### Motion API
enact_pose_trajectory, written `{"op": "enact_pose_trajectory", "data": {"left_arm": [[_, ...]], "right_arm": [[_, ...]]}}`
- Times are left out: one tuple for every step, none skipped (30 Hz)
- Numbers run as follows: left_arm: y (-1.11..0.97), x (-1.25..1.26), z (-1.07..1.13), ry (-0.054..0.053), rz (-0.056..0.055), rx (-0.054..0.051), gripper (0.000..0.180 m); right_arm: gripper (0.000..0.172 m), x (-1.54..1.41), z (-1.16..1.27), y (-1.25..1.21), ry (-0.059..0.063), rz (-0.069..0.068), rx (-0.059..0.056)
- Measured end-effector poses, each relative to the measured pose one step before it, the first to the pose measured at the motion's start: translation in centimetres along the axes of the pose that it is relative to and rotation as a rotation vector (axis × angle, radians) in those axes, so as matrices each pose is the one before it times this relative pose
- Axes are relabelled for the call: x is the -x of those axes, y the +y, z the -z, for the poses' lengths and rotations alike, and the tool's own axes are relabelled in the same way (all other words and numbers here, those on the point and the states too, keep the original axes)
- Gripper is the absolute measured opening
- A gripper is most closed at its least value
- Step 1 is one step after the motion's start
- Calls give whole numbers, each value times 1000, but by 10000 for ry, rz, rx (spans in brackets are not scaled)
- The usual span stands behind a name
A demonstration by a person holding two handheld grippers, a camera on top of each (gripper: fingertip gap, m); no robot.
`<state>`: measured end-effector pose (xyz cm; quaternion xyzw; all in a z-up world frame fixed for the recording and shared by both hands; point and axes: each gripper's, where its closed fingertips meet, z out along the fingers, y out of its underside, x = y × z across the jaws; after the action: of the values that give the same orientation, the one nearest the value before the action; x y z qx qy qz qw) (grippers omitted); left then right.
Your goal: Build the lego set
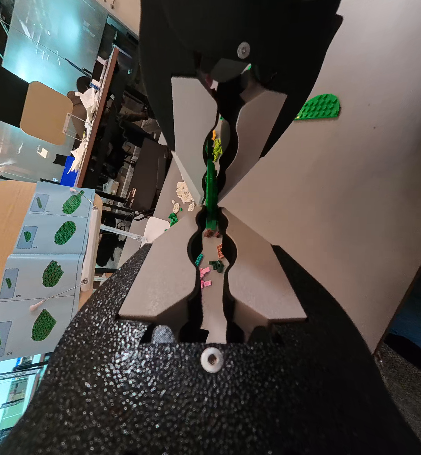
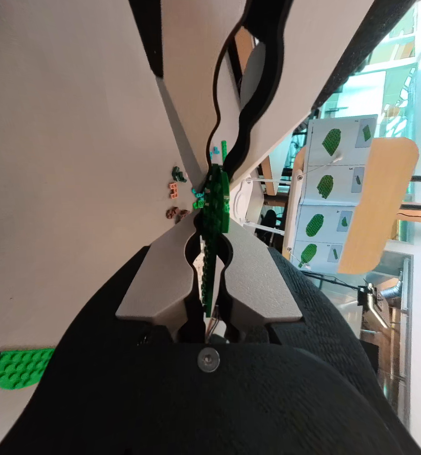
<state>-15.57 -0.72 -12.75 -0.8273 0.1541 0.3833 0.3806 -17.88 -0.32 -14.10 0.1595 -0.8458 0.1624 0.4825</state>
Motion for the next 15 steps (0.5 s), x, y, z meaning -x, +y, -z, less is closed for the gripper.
{"op": "enact_pose_trajectory", "data": {"left_arm": [[103,-17,-29,-17,-70,30,6],[58,17,14,4,19,-7,6],[-5,209,65,-71,116,-54,6],[-28,296,96,-70,199,-83,6],[232,497,103,-130,357,47,5],[520,839,109,-303,405,165,5],[550,929,150,-342,473,122,5],[443,719,138,-155,673,48,5],[276,235,100,223,846,-62,5],[-12,-134,106,501,938,-246,5],[-329,-229,154,539,899,-462,5],[-450,-328,183,571,789,-506,6],[-238,-464,158,626,688,-328,6],[94,-271,69,491,729,-73,6],[272,-128,20,419,719,57,6]], "right_arm": [[5,64,-115,-66,-6,-29,-112],[5,-73,-71,-123,45,-85,-192],[7,-378,-24,-120,270,-7,-193],[11,-665,54,10,482,162,-57],[29,-814,131,239,555,315,120],[50,-779,153,440,449,243,205],[65,-734,152,505,367,80,186],[76,-783,170,420,386,4,83],[85,-829,151,315,437,36,-4],[88,-639,140,252,359,141,-28],[89,-425,104,153,298,260,-50],[89,-295,60,110,259,330,-23],[89,-58,-7,120,148,353,59],[86,214,-65,132,-12,338,120],[77,401,-112,28,-100,265,89]]}}
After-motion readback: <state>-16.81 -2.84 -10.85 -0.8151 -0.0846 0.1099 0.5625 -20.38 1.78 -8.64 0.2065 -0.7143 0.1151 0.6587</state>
